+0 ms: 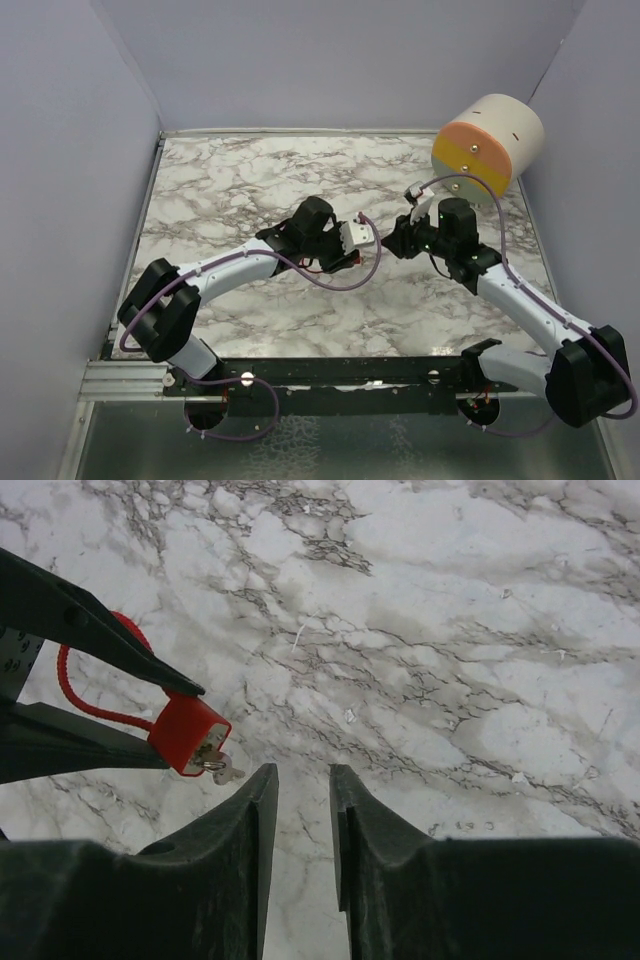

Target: Unlock with the key

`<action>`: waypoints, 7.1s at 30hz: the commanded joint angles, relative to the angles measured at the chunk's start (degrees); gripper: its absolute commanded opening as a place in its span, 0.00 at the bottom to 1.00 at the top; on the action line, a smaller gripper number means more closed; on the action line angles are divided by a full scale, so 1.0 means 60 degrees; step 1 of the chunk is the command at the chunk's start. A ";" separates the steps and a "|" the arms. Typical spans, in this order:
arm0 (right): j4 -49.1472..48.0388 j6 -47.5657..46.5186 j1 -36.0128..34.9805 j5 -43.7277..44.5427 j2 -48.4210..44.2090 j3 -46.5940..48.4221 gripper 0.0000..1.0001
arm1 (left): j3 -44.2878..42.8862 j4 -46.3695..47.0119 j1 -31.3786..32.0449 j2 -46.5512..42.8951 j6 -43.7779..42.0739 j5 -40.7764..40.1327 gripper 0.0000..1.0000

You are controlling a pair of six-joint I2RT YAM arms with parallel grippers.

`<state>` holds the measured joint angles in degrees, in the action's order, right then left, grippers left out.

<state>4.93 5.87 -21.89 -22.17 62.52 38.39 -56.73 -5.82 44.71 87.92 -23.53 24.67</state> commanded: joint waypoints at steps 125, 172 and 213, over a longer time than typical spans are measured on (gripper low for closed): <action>-0.0427 -0.6870 -0.1405 -0.3469 0.1237 0.0379 0.05 | 0.0184 0.0400 -0.1431 -0.0810 -0.0964 0.3796 0.00; 0.0105 -0.5679 -0.1405 -0.3385 0.1929 0.1162 0.13 | 0.1694 0.3062 -0.1314 -0.1639 -0.0441 0.2459 0.00; -0.5602 0.7030 -0.1380 0.1230 0.0867 -0.1069 0.66 | 0.1815 0.5512 -0.1139 -0.0828 0.3478 -0.1414 0.00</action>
<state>-19.16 34.57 -30.04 -14.63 68.77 35.24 -45.50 22.92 36.71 82.13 -5.54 19.84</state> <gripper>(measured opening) 0.655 0.401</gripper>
